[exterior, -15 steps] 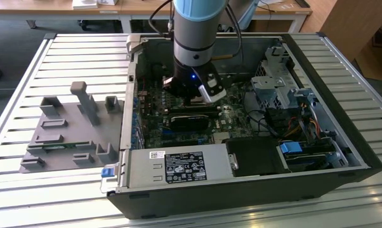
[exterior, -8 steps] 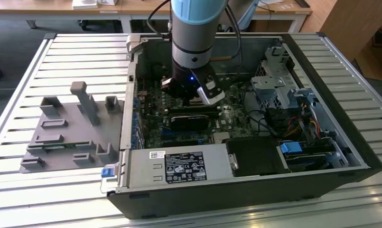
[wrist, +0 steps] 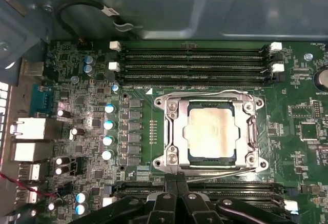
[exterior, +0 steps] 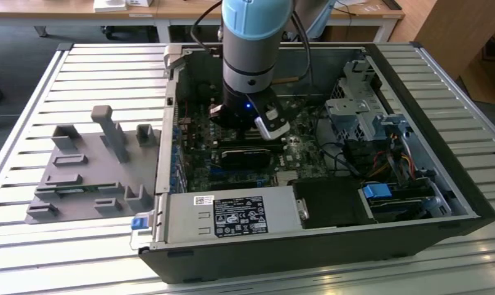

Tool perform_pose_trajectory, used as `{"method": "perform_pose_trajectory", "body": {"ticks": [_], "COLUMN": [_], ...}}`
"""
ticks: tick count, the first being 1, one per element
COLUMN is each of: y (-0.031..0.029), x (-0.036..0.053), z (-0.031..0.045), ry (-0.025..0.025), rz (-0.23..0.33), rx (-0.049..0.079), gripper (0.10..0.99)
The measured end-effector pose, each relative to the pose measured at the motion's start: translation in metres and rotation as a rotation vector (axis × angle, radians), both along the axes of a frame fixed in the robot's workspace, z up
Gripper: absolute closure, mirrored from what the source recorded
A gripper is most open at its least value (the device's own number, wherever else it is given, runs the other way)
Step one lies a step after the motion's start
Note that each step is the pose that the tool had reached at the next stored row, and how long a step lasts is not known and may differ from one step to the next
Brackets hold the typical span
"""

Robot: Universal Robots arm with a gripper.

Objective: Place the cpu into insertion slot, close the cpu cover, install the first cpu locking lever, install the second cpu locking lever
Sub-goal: 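Install the second cpu locking lever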

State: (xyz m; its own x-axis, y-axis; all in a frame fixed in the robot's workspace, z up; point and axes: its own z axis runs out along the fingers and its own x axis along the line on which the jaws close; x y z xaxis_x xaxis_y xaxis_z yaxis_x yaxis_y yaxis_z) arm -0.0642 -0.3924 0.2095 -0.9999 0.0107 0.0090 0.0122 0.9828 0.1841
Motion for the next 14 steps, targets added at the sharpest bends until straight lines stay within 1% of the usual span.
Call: {"method": "perform_pose_trajectory", "body": {"ticks": [6,10,14], "y": [-0.0005,-0.0031,-0.0055], "x": [-0.0009,-0.0021,-0.0036], "z": [-0.0045,-0.0057,-0.0064], "ry": [0.0000,0.0001,0.0001], "rz": [0.000,0.000,0.000], "rx": [0.003,0.007,0.017], "gripper": [0.980,0.980,0.980]}}
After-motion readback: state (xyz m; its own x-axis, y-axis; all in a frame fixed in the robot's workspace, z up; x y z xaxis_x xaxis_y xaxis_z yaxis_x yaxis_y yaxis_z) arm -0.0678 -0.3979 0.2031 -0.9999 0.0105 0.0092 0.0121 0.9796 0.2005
